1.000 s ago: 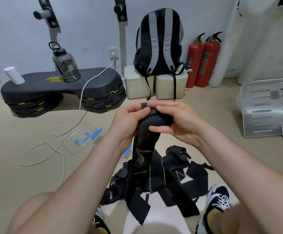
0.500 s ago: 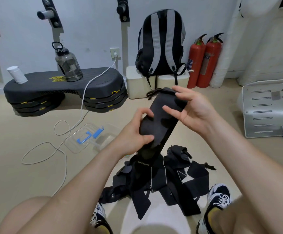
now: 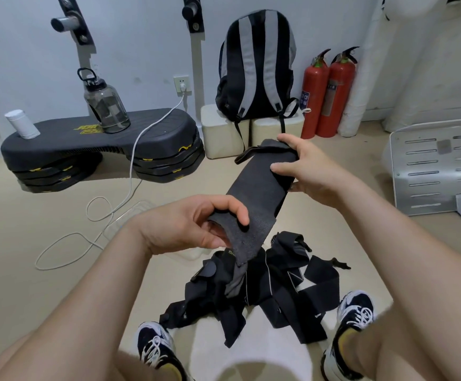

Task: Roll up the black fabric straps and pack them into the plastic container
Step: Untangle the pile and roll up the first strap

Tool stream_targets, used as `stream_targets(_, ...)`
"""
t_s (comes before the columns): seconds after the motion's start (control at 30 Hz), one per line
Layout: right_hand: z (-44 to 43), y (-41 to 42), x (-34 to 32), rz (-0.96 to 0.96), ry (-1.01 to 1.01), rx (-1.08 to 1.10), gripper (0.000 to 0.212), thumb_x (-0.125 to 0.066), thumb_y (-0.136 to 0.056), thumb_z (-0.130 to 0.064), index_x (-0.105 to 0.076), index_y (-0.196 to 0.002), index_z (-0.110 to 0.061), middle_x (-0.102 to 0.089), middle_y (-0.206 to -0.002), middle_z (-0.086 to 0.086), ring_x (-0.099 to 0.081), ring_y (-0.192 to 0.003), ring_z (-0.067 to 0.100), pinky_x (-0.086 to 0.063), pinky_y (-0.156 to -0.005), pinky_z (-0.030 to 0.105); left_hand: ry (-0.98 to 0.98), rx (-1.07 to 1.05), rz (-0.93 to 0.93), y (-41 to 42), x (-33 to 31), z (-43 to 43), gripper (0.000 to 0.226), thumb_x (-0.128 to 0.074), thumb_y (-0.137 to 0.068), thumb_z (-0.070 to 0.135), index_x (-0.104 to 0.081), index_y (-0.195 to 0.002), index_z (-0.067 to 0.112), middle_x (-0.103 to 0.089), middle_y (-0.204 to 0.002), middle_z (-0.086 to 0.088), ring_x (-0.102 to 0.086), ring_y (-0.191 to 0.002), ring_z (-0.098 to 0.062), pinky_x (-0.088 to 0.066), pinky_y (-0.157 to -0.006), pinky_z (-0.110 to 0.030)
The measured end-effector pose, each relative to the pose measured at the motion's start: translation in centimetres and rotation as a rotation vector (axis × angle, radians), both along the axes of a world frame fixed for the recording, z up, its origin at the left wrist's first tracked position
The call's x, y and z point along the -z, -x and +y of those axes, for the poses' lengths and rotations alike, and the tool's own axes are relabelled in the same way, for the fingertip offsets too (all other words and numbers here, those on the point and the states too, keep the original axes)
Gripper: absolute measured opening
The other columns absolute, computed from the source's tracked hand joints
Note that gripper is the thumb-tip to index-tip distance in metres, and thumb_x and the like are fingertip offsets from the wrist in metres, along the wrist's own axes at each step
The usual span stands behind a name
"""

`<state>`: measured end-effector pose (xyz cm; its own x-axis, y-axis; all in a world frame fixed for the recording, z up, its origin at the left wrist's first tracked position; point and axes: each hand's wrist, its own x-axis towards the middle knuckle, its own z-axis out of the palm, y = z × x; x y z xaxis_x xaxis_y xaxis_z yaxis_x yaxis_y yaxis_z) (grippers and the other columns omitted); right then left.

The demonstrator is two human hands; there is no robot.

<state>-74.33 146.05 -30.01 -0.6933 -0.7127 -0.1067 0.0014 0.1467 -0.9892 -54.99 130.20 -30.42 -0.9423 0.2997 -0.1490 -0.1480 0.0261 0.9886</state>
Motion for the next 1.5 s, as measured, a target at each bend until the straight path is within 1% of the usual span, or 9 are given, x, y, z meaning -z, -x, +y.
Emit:
stream_targets(0.17,0.0,0.2,0.4,-0.021,0.023,0.013,0.068,-0.063,-0.087,0.013,-0.043,-0.143,-0.019,-0.059,-0.119,0.003,-0.063,-0.095,0.016,-0.058,-0.068,0.033,-0.071,-0.172,-0.044,-0.1,-0.2,0.0,0.022,-0.052,-0.091,0.004,-0.070,-0.101,0.010,-0.069,-0.105,-0.017,-0.067,-0.103,-0.034,-0.055,-0.088,-0.034)
stream_targets(0.33,0.0,0.2,0.3,0.036,0.040,0.029,0.069,-0.060,-0.085,0.018,-0.046,-0.140,-0.022,-0.054,-0.128,0.006,-0.061,-0.096,0.018,-0.058,-0.060,0.030,0.085,-0.256,-0.083,0.3,0.0,0.3,0.025,-0.053,-0.091,0.023,-0.076,-0.097,0.013,-0.073,-0.107,-0.014,-0.069,-0.103,-0.021,-0.056,-0.085,-0.029)
stream_targets(0.57,-0.1,0.2,0.5,0.149,-0.004,0.008,0.072,-0.058,-0.083,0.018,-0.045,-0.138,-0.026,-0.052,-0.127,0.006,-0.061,-0.093,0.019,-0.055,-0.052,0.025,0.189,-0.271,-0.064,0.5,0.2,0.2,0.023,-0.060,-0.092,0.024,-0.077,-0.102,0.012,-0.073,-0.110,-0.014,-0.068,-0.109,-0.024,-0.053,-0.095,-0.030)
stream_targets(0.73,0.1,0.5,0.4,0.308,-0.061,0.057,0.073,-0.056,-0.081,0.016,-0.044,-0.138,-0.028,-0.053,-0.114,0.000,-0.059,-0.081,0.015,-0.054,-0.050,0.023,0.181,-0.418,0.053,1.1,0.4,0.7,0.015,-0.063,-0.087,0.009,-0.074,-0.096,0.005,-0.075,-0.081,0.001,-0.070,-0.077,-0.010,-0.054,-0.076,-0.019)
stream_targets(0.87,0.2,0.3,0.4,0.381,-0.107,0.045,0.074,-0.055,-0.080,0.015,-0.044,-0.137,-0.030,-0.053,-0.108,-0.005,-0.058,-0.078,0.018,-0.056,-0.057,0.036,0.274,-0.208,-0.053,0.3,0.0,0.4,0.025,-0.053,-0.100,0.021,-0.071,-0.112,0.008,-0.072,-0.109,-0.006,-0.067,-0.107,-0.017,-0.052,-0.097,-0.028)
stream_targets(1.0,0.2,0.4,0.3,0.410,-0.113,0.051,0.071,-0.056,-0.079,0.014,-0.045,-0.133,-0.032,-0.053,-0.110,-0.003,-0.058,-0.078,0.015,-0.054,-0.056,0.035,0.572,-0.314,-0.016,0.8,0.4,0.6,0.020,-0.060,-0.098,0.014,-0.079,-0.095,0.017,-0.072,-0.102,-0.016,-0.065,-0.097,-0.027,-0.051,-0.099,-0.038)
stream_targets(1.2,0.4,0.5,0.3,0.440,-0.132,0.064,0.073,-0.058,-0.080,0.012,-0.043,-0.141,-0.026,-0.051,-0.119,-0.002,-0.057,-0.089,0.008,-0.057,-0.071,0.034,0.318,-0.078,-0.152,0.3,-0.1,1.0,0.044,-0.046,-0.093,-0.021,-0.060,-0.123,0.007,-0.076,-0.099,0.004,-0.069,-0.099,-0.006,-0.051,-0.085,-0.016)
stream_targets(1.4,0.4,0.4,0.0,0.438,-0.129,0.052,0.069,-0.058,-0.081,0.012,-0.045,-0.137,-0.028,-0.051,-0.103,-0.015,-0.056,-0.082,0.004,-0.048,-0.054,0.015,0.237,-0.310,-0.082,0.7,0.0,1.1,0.023,-0.051,-0.099,0.003,-0.073,-0.101,0.009,-0.076,-0.094,-0.010,-0.071,-0.093,-0.016,-0.057,-0.085,-0.026)
stream_targets(1.5,0.5,0.4,-0.1,0.370,-0.133,0.037,0.073,-0.058,-0.082,0.013,-0.040,-0.140,-0.028,-0.049,-0.103,-0.012,-0.061,-0.079,0.016,-0.061,-0.062,0.031,0.310,-0.419,-0.027,0.9,0.3,1.3,0.021,-0.056,-0.097,0.004,-0.075,-0.092,0.009,-0.075,-0.088,-0.004,-0.069,-0.086,-0.011,-0.057,-0.084,-0.024)
